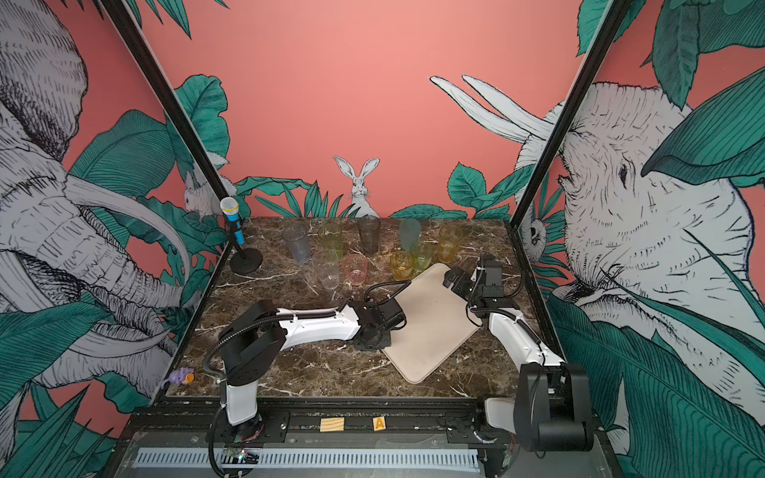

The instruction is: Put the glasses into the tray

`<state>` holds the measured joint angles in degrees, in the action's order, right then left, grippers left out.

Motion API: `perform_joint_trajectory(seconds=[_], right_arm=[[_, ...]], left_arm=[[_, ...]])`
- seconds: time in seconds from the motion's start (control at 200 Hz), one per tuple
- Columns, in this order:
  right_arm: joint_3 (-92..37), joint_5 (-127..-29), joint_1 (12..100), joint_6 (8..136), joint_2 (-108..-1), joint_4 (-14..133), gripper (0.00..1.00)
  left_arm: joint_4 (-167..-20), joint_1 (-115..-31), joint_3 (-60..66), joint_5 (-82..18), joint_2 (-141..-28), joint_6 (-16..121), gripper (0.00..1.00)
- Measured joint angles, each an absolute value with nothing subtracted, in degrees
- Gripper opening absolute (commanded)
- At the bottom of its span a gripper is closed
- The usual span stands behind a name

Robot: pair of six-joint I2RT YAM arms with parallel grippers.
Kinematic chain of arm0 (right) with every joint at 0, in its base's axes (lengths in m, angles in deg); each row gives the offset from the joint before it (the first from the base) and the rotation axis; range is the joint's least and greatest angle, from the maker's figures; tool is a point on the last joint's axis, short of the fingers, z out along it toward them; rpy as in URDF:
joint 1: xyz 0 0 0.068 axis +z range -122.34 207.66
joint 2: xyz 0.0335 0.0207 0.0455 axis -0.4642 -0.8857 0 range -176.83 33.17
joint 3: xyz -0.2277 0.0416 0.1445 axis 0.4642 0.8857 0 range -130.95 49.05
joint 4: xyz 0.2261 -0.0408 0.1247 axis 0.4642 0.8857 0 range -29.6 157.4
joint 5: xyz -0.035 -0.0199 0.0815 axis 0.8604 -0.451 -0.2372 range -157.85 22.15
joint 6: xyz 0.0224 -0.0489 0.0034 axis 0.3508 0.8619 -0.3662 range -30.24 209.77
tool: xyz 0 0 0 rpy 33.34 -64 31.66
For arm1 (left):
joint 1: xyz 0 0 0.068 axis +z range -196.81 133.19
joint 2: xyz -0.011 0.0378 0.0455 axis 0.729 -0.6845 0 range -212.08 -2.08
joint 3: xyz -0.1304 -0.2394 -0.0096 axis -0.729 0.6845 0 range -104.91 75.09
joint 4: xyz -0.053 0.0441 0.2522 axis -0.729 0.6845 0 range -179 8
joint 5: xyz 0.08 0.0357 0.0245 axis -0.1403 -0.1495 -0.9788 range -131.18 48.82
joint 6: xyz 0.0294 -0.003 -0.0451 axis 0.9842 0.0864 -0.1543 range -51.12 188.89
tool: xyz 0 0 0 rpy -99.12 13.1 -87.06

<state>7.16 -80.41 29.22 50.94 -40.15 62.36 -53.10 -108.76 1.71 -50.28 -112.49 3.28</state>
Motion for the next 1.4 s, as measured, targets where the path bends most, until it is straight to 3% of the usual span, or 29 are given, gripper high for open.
perform_joint_trajectory(seconds=[0.865, 1.396], right_arm=[[7.7, -80.4, 29.2, 50.7, -39.6, 61.9, 0.99], [8.7, -80.3, 29.2, 50.7, -38.2, 60.5, 0.99]], left_arm=[[-59.2, -101.2, 15.1, -50.6, -102.5, 10.6, 0.09], [-63.0, -86.0, 25.8, -46.2, -93.4, 31.1, 0.04]])
